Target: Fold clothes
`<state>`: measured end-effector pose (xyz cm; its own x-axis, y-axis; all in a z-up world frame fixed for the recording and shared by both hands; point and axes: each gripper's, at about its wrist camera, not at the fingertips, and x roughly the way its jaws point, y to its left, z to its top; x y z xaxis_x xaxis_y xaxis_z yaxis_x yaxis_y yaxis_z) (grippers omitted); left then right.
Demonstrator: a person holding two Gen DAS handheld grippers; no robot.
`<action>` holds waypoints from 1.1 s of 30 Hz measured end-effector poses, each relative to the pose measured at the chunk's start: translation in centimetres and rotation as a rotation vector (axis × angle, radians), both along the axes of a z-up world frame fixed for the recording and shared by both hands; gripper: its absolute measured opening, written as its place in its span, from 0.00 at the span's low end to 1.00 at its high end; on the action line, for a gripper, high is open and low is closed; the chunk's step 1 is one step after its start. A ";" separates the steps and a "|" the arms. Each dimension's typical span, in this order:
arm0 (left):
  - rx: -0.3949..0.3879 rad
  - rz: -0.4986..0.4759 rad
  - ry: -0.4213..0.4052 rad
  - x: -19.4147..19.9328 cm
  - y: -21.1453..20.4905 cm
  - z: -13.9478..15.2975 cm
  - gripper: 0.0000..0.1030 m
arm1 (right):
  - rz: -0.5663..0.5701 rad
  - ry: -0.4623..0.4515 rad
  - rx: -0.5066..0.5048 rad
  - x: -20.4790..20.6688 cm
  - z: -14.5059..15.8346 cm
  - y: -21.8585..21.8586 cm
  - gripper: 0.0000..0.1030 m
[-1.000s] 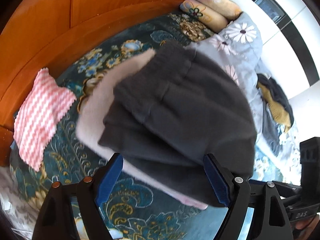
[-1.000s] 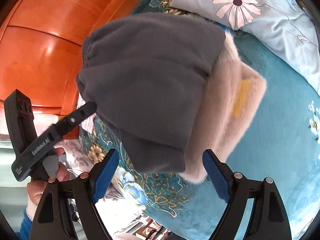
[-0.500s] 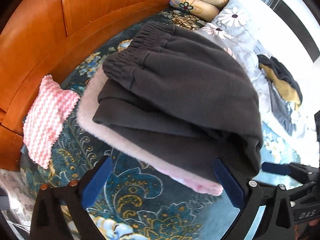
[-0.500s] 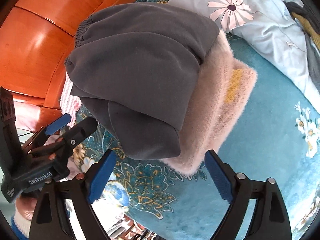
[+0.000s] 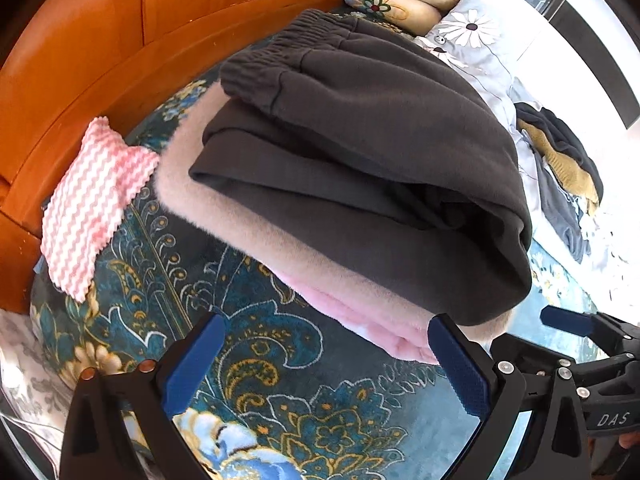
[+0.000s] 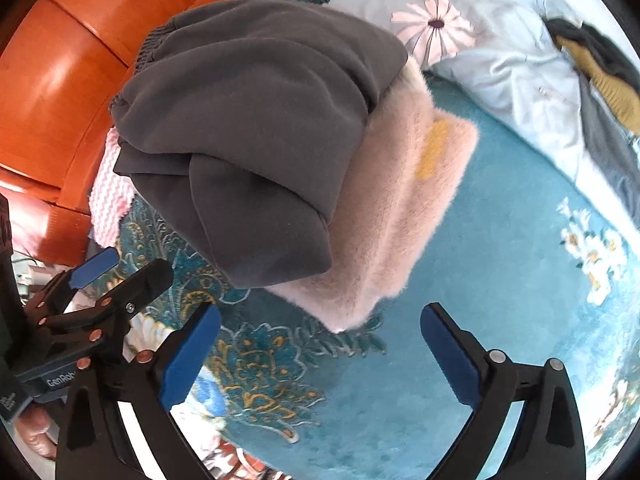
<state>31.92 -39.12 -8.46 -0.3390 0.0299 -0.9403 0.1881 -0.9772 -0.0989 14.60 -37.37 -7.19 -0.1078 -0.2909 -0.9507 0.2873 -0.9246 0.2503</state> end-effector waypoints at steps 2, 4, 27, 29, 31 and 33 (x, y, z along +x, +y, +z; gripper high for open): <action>-0.031 0.005 0.008 0.3 0.2 -0.1 1.00 | -0.003 0.025 0.005 0.2 0.4 0.2 0.98; -0.066 0.012 0.028 0.8 0.4 0.0 1.00 | -0.001 0.039 0.014 0.3 0.6 0.3 0.98; -0.119 0.046 0.000 2.1 1.2 -2.2 1.00 | 0.041 0.138 0.095 1.2 0.6 -1.0 0.98; -0.118 0.047 -0.003 2.0 1.2 -2.3 1.00 | 0.039 0.136 0.097 1.3 0.1 -1.1 0.98; -0.115 0.049 -0.007 1.9 1.1 -2.4 1.00 | 0.042 0.135 0.100 1.3 -0.2 -1.3 0.98; -0.112 0.047 -0.011 1.8 1.1 -2.6 1.00 | 0.049 0.136 0.103 1.3 -0.3 -1.4 0.98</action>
<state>33.73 -38.06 -11.03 -0.3272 -0.0910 -0.9406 0.2348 -0.9720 0.0123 15.85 -38.78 -7.44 -0.2255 -0.2004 -0.9534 0.3571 -0.9275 0.1105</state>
